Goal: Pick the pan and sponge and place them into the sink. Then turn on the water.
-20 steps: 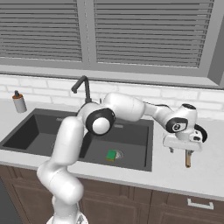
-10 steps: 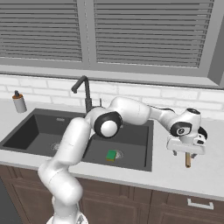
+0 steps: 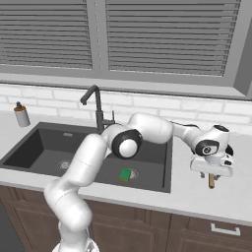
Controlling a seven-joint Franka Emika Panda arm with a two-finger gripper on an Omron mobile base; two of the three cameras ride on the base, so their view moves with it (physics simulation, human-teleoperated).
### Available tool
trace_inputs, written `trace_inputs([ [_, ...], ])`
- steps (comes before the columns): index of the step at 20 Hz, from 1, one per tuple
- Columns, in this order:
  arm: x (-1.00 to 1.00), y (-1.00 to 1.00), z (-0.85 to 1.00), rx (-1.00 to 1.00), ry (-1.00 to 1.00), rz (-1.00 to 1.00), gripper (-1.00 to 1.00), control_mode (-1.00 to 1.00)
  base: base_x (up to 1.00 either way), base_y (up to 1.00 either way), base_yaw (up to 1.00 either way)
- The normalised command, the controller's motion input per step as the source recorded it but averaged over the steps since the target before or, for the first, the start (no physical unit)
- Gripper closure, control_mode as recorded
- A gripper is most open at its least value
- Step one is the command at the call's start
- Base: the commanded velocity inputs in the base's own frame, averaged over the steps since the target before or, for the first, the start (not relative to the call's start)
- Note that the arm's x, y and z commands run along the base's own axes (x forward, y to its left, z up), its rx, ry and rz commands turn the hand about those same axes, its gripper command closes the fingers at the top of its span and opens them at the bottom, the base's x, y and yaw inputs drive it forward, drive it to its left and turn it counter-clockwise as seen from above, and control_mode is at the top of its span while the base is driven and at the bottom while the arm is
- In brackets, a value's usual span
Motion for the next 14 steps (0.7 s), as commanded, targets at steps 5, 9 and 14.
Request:
trace_inputs([
  [5,0.0,0.0,-0.03,0.0,0.0,0.0,1.0,-1.0,0.0,0.0,0.0],
  [9,0.0,0.08,0.0,0.0,0.0,0.04,1.0,-1.0,0.0,0.0,0.0],
  [14,-0.03,0.2,0.02,0.0,-0.02,0.12,1.0,-1.0,0.0,0.0,0.0],
])
